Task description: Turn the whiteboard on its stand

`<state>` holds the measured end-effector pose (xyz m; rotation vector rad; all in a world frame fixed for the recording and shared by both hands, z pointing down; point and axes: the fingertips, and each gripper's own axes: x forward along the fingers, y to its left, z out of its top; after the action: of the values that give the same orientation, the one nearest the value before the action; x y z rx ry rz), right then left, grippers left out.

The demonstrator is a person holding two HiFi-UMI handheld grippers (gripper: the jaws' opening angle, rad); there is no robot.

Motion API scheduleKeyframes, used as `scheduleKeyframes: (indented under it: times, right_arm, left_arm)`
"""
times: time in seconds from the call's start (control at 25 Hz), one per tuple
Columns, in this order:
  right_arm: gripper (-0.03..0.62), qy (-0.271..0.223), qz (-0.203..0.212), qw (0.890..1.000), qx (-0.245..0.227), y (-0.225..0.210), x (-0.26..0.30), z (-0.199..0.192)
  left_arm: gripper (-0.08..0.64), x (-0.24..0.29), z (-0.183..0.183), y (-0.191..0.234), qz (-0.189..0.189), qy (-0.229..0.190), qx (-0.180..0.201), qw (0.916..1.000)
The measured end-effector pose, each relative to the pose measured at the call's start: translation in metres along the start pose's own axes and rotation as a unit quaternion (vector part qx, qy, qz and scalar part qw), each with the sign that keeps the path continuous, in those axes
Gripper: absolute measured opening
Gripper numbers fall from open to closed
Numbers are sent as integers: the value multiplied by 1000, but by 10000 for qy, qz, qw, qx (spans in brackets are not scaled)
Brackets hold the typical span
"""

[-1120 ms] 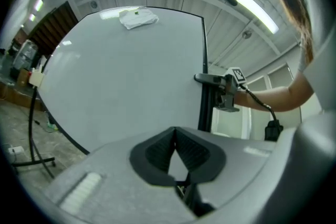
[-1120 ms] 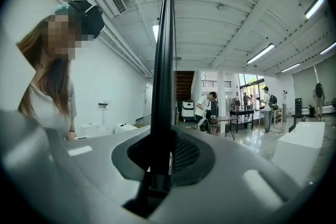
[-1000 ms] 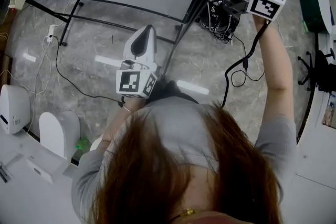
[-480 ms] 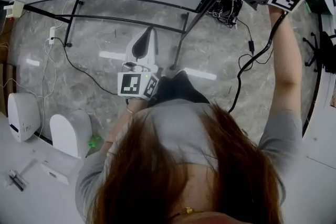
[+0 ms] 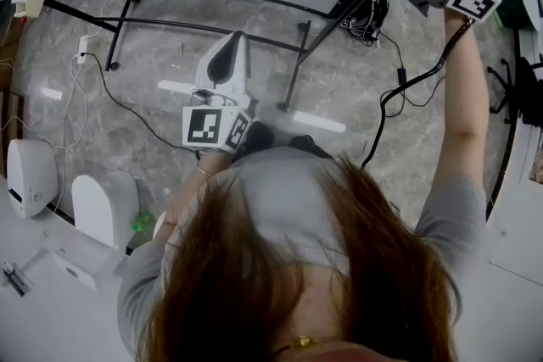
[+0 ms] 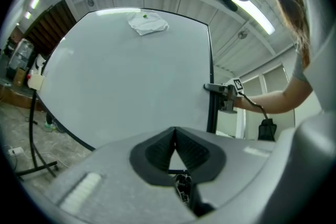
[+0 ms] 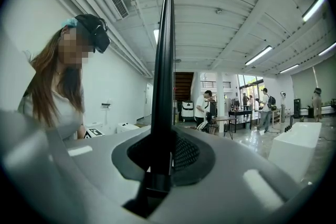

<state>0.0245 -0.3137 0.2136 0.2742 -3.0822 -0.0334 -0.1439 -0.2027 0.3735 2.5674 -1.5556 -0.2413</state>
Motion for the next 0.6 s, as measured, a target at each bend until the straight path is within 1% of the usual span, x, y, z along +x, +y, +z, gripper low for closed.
scheduleKeyframes:
  times: [0.08,0.16,0.32,0.6]
  right_arm:
    - [52,5,-5,10000,75,-2,-11,-3]
    - [52,-7,34,10000,44,-2,-29,-3]
    - [52,-89,-6,9999,122,-3,-109,-8]
    - [52,-76,31,9997,220,-1,-128,-12]
  left_arm:
    - [2,3,-1,-9,4,4,5,10000]
    - [3,9,-6,-26,10,34,49,10000]
    - [2,29,-19,-99,28,17,167,9999]
    - [3,30,-19,-125,98,-33,228,9997]
